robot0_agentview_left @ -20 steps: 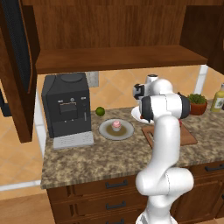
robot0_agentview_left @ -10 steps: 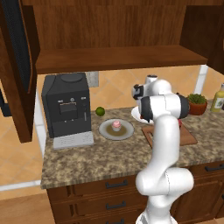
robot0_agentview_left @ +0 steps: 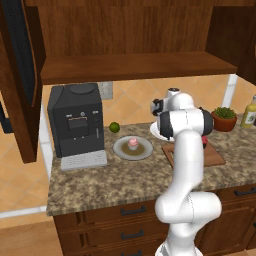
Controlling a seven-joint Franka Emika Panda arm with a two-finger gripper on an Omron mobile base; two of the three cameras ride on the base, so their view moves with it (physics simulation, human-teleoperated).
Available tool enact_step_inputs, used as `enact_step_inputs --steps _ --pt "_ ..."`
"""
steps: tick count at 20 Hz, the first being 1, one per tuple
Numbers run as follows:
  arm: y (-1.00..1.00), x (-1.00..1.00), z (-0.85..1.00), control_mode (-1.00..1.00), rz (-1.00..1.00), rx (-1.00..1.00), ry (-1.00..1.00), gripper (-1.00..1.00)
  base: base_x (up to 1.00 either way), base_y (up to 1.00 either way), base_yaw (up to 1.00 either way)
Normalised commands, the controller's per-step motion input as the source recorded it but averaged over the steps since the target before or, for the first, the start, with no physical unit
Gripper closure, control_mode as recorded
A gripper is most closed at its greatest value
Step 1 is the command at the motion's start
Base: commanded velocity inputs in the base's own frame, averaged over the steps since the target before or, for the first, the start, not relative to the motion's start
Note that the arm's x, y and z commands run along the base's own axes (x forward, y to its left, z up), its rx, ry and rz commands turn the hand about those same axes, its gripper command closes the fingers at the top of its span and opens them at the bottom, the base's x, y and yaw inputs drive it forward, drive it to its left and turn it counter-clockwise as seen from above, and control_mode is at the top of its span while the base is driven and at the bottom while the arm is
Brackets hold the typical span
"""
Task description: From the different types of pastries on the counter, select a croissant and place it on the cutting board. Then retrieve a jar of jam from the cabinet and place it alongside the croissant on the cutting board.
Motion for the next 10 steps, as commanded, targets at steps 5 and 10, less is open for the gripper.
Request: enact_step_inputs --steps 5,10 --pt "-0.41 0.03 0.00 -1.00 0.00 0.00 -0.01 -1.00 0.00 0.00 0.00" --pt "0.05 -0.55 -0.13 -1.00 -0.08 0.03 0.00 -1.00 0.00 0.00 0.00"
